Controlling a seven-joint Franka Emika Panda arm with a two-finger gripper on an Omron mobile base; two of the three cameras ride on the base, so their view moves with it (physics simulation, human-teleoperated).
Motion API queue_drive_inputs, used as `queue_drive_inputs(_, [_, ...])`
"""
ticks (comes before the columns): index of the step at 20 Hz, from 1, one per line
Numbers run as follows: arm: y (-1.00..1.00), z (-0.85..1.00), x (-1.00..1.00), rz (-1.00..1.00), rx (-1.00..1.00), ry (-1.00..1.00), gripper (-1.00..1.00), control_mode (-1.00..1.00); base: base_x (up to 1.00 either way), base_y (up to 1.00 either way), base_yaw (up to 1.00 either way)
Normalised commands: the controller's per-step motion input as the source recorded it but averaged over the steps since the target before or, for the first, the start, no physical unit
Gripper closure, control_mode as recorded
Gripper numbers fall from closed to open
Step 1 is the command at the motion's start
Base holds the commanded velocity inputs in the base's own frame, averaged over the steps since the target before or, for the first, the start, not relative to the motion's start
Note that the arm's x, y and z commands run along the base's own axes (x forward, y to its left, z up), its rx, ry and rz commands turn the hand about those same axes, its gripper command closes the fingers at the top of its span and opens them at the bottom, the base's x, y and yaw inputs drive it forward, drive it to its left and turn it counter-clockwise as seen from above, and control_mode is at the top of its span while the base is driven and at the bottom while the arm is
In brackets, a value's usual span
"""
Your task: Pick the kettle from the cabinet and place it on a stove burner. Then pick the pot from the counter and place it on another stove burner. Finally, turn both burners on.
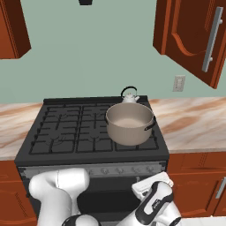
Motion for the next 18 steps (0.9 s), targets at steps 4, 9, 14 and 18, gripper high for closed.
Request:
queue_drive_inputs(4, [0.00, 0.02, 0.11, 0.00, 0.14, 0.04, -1.00, -1.00, 0.00, 0.00, 0.00])
queue_drive_inputs(9, [0.00, 0.00, 0.13, 0.00, 0.10, 0.01, -1.00, -1.00, 0.00, 0.00, 0.00])
queue_drive_inputs(14, [-0.06, 0.00, 0.20, 0.00, 0.05, 0.00, -1.00, -1.00, 0.00, 0.00, 0.00])
queue_drive_inputs(18, [-0.14, 0.00, 0.09, 0.00, 0.00, 0.00, -1.00, -1.00, 0.00, 0.00, 0.00])
